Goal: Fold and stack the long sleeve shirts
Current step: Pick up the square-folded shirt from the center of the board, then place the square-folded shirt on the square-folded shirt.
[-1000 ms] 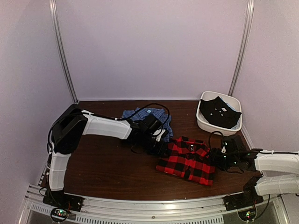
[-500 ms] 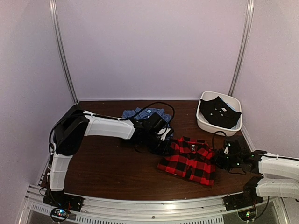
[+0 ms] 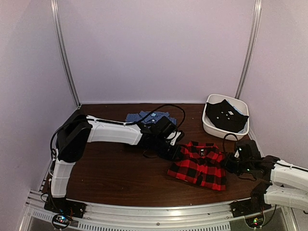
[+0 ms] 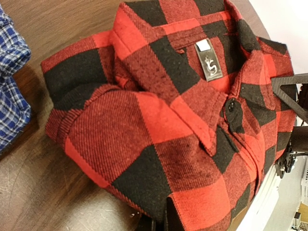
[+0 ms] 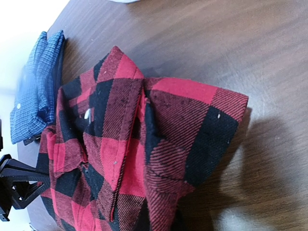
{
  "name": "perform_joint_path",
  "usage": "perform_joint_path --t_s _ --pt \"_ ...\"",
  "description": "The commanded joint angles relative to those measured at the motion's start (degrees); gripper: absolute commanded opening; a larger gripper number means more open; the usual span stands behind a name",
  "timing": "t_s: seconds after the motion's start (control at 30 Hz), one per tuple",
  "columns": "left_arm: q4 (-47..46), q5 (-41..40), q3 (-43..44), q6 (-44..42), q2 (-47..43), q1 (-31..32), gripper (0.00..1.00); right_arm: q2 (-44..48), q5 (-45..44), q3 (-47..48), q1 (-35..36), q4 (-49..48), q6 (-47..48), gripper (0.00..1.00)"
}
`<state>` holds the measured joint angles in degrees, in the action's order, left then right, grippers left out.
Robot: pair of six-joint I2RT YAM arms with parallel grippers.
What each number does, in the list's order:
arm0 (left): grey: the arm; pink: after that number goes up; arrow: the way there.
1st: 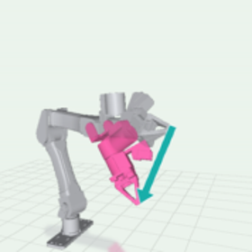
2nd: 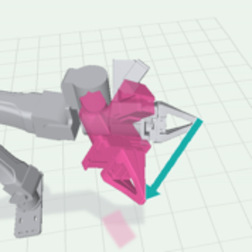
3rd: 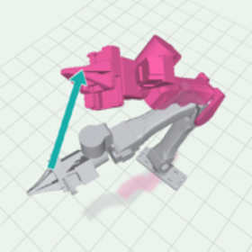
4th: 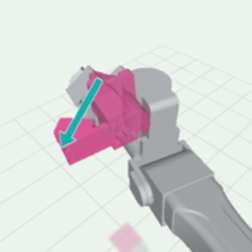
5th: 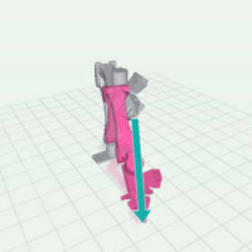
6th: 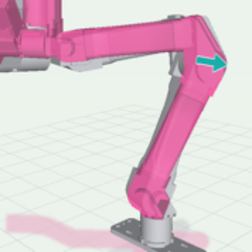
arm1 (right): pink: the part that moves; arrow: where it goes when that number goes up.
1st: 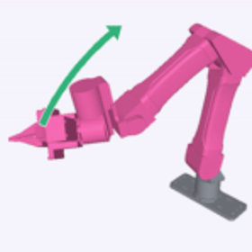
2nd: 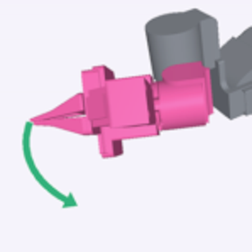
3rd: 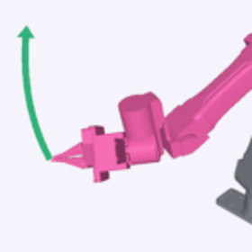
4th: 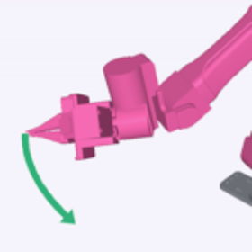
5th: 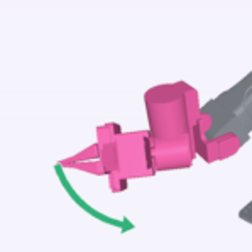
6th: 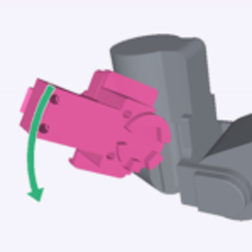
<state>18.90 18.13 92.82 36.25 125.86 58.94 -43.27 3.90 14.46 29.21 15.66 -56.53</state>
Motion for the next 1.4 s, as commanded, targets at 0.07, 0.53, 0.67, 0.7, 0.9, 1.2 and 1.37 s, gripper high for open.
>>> perform_joint_path --t_s 0.07,0.53,0.67,0.7,0.9,1.2,1.37 --pt "-3.5 -0.1 2.6 -1.7 -5.2 0.7 0.0 1.8 -3.0 7.5 -0.2 2.9 4.5 0.0" --pt "-0.3 -3.3 4.3 -1.3 -14.1 -1.3 0.0 -6.7 0.5 23.5 -0.1 1.1 11.7 0.0" --pt "1.3 -3.5 2.2 -1.2 -17.1 -4.9 0.0 -13.5 3.1 28.7 0.5 -3.9 12.1 0.0" --pt "1.8 -3.5 1.6 -1.4 -17.8 -5.9 0.0 -15.5 3.5 30.0 0.9 -5.4 12.1 0.0" --pt "4.4 -2.0 -0.4 -3.0 -21.0 -14.8 0.0 -30.3 4.5 41.9 3.8 -11.1 13.2 0.0" --pt "6.4 0.9 -1.6 -5.4 -22.2 -26.3 0.0 -53.6 7.4 61.7 6.2 -11.8 14.2 0.0" --pt "6.7 3.0 -2.5 -6.0 -21.6 -30.8 0.0 -62.4 8.7 67.9 6.3 -10.7 14.2 0.0"
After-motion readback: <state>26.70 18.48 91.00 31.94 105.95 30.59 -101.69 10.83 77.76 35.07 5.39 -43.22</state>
